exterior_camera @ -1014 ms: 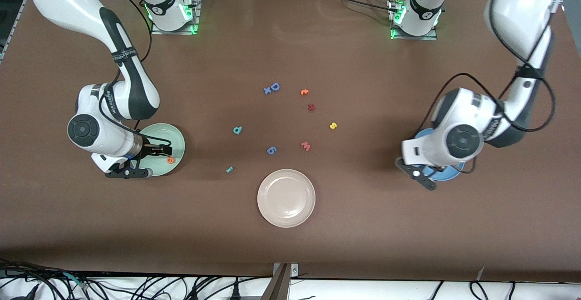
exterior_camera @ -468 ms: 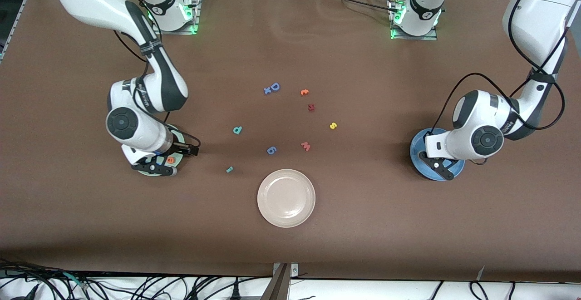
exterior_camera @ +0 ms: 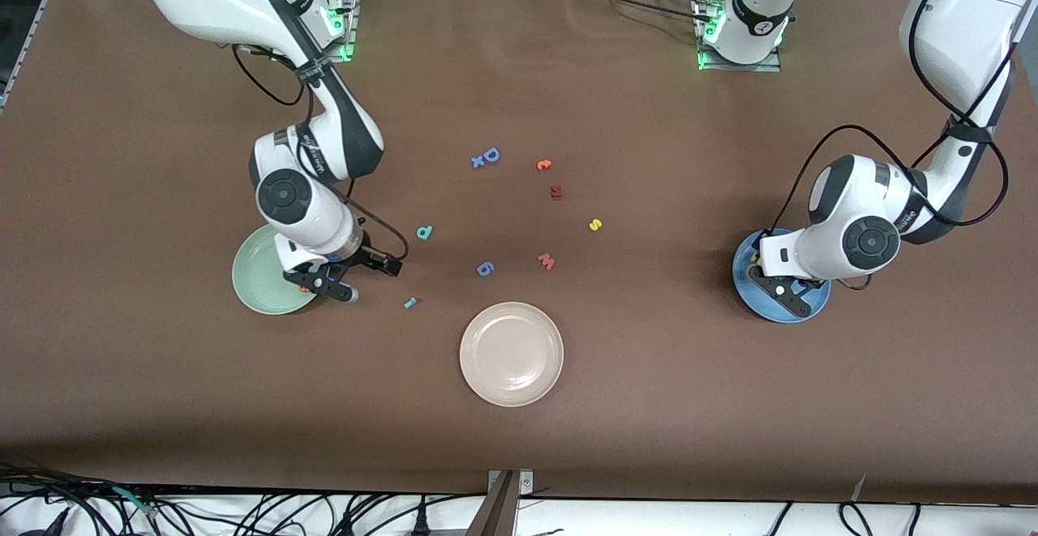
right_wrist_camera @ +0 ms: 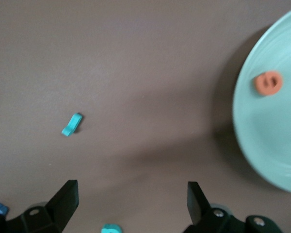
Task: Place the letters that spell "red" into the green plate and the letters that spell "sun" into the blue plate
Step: 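Grasp the yellow s with the left gripper while the right gripper grasps a blue letter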
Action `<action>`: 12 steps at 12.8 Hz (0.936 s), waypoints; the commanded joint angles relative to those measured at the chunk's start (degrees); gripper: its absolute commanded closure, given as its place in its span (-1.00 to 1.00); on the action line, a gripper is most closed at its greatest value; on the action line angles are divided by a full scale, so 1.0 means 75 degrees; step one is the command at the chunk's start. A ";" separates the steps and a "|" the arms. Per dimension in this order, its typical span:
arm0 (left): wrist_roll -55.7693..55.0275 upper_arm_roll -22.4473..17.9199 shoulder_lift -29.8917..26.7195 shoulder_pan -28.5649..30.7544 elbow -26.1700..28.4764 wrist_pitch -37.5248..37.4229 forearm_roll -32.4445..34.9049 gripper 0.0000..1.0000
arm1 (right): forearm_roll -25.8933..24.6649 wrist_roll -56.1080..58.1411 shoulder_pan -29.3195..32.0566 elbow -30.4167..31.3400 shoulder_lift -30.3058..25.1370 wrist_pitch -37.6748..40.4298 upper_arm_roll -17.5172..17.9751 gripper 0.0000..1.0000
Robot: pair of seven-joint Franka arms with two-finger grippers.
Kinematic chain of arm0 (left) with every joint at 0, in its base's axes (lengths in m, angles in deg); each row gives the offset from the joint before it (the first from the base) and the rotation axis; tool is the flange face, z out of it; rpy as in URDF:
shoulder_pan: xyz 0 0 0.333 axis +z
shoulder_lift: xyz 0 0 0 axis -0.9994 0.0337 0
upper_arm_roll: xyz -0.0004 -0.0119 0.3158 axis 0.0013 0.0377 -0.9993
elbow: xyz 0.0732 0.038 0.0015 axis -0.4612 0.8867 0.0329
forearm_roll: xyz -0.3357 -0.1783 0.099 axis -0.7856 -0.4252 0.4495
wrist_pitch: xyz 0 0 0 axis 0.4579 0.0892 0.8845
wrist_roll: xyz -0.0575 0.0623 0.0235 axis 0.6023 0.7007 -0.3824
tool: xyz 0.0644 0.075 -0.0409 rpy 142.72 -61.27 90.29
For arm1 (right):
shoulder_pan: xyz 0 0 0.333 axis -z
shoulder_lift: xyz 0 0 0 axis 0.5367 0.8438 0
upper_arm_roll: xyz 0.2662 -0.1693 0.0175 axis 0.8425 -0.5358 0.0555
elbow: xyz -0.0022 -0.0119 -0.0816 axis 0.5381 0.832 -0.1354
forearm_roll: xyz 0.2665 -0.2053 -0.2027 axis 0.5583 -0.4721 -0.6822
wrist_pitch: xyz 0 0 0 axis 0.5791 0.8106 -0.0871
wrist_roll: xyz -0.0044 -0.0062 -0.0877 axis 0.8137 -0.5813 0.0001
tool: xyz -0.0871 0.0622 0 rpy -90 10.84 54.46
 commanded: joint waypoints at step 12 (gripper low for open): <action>-0.5587 0.1897 0.0052 -0.1331 0.0125 0.0282 -0.0472 -1.00 | -0.0259 -0.1812 -0.0514 0.1231 0.0120 -0.1334 0.0521 -0.96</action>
